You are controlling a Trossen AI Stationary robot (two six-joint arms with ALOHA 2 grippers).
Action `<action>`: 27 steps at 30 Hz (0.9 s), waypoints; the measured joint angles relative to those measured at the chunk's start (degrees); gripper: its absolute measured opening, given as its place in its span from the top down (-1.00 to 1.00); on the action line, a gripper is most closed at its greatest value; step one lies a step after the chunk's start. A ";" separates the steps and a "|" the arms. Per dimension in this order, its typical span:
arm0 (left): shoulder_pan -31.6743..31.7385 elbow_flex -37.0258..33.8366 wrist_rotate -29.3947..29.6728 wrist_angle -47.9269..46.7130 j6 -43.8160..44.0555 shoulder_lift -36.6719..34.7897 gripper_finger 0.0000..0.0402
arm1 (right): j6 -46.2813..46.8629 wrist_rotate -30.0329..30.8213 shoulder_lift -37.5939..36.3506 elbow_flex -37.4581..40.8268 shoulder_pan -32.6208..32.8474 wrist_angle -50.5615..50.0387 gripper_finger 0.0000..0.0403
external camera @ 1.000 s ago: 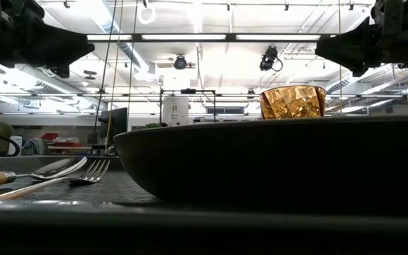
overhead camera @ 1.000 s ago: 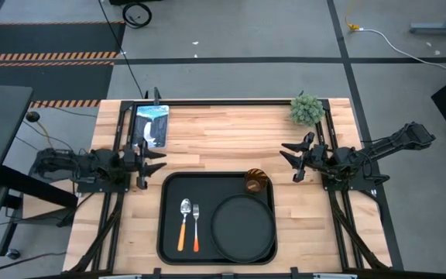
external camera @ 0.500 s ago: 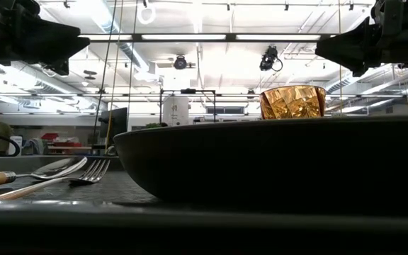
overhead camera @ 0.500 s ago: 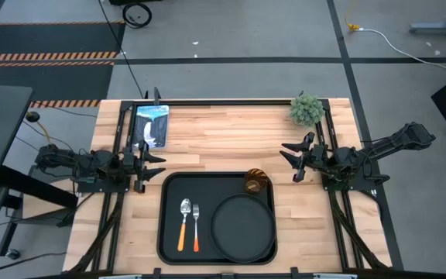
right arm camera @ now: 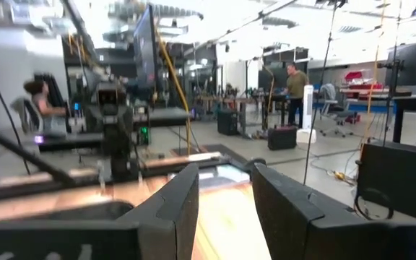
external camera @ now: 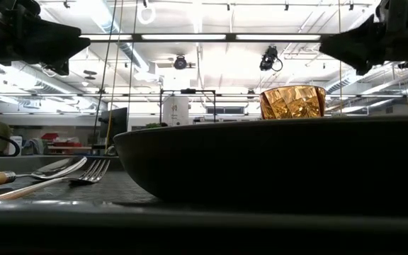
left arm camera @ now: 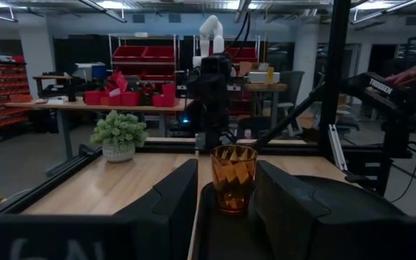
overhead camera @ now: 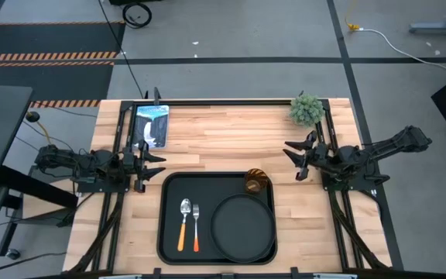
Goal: Pick and place plate/cup/fork/spoon on tray
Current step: Return to Home Position
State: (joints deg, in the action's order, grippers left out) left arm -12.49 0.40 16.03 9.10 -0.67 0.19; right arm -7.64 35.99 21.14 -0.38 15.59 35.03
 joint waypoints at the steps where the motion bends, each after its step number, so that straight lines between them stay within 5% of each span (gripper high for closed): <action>1: 0.00 0.00 0.00 0.00 0.01 0.00 0.26 | -0.01 0.00 -1.09 0.00 0.00 0.00 0.32; 10: -3.33 -0.02 -0.02 0.15 0.00 -0.13 0.26 | 0.00 -0.02 -7.84 0.01 0.00 -4.91 0.32; 19: -5.15 -0.02 -0.04 0.09 -0.02 -0.13 0.26 | -0.04 -0.05 -13.13 0.02 0.00 -30.73 0.32; 27: -4.99 -0.02 -0.03 0.02 0.00 -0.13 0.26 | 0.13 -0.17 -14.80 0.02 0.00 -30.58 0.32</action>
State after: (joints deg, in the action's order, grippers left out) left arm -17.49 0.38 16.00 9.13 -0.67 0.05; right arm -7.51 35.81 6.34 -0.36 15.59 4.44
